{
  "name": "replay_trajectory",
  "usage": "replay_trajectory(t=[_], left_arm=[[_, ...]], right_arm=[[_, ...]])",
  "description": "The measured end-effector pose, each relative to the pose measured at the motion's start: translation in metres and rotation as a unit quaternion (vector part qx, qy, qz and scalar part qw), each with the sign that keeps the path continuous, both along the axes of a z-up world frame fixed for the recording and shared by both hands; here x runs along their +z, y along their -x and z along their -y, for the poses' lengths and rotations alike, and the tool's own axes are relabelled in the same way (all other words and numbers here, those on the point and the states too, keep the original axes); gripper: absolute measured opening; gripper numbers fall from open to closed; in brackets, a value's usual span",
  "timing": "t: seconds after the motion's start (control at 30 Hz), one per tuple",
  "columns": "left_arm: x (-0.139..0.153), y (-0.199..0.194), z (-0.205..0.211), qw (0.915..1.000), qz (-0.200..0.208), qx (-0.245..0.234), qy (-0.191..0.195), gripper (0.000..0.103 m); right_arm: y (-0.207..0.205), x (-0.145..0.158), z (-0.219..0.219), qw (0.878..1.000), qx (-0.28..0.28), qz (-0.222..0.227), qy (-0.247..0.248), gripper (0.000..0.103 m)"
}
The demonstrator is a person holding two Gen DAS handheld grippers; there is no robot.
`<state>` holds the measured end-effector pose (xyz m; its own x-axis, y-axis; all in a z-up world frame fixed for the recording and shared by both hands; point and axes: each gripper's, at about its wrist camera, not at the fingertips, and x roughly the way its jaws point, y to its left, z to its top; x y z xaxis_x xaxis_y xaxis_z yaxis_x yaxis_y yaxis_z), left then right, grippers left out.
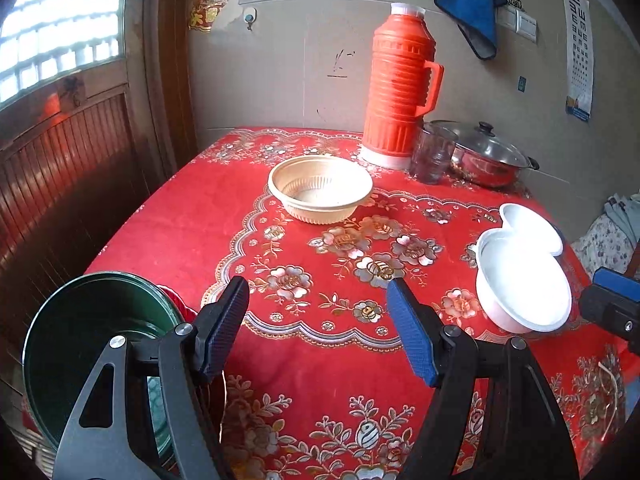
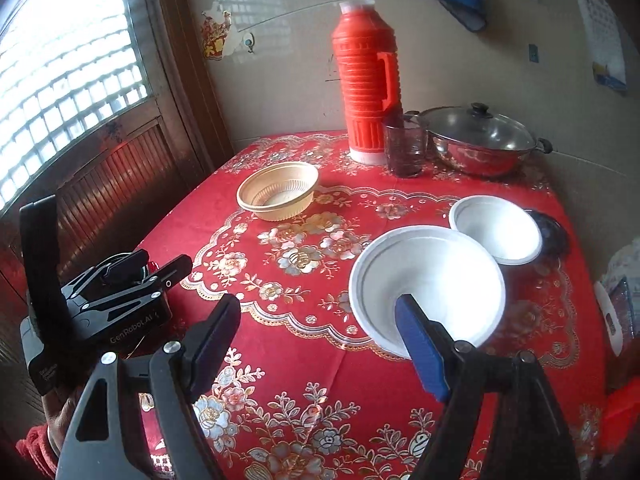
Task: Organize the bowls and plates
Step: 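Move the left gripper to the rim of the large white bowl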
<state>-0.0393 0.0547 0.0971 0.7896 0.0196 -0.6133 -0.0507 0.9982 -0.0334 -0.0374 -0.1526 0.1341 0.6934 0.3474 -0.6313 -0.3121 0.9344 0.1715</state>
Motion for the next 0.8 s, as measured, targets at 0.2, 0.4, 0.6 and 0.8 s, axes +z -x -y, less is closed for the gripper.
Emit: replay_trajectory(t=[0.2, 0.4, 0.6, 0.8], left_arm=[[-0.006, -0.009, 0.014, 0.9997, -0.018, -0.017, 0.004, 0.072], [-0.008, -0.017, 0.034, 0.9988, -0.028, -0.040, 0.004, 0.072], [-0.005, -0.029, 0.063, 0.9971, -0.035, -0.067, -0.006, 0.072], [-0.003, -0.040, 0.092, 0.9948, -0.044, -0.090, -0.016, 0.072]], right_arm=[[-0.003, -0.001, 0.030, 1.000, -0.029, -0.003, -0.002, 0.080], [-0.008, -0.007, 0.057, 0.998, -0.061, -0.014, -0.011, 0.080], [-0.012, -0.014, 0.068, 0.997, -0.070, -0.026, -0.007, 0.080], [-0.015, -0.017, 0.083, 0.996, -0.081, -0.032, -0.004, 0.080]])
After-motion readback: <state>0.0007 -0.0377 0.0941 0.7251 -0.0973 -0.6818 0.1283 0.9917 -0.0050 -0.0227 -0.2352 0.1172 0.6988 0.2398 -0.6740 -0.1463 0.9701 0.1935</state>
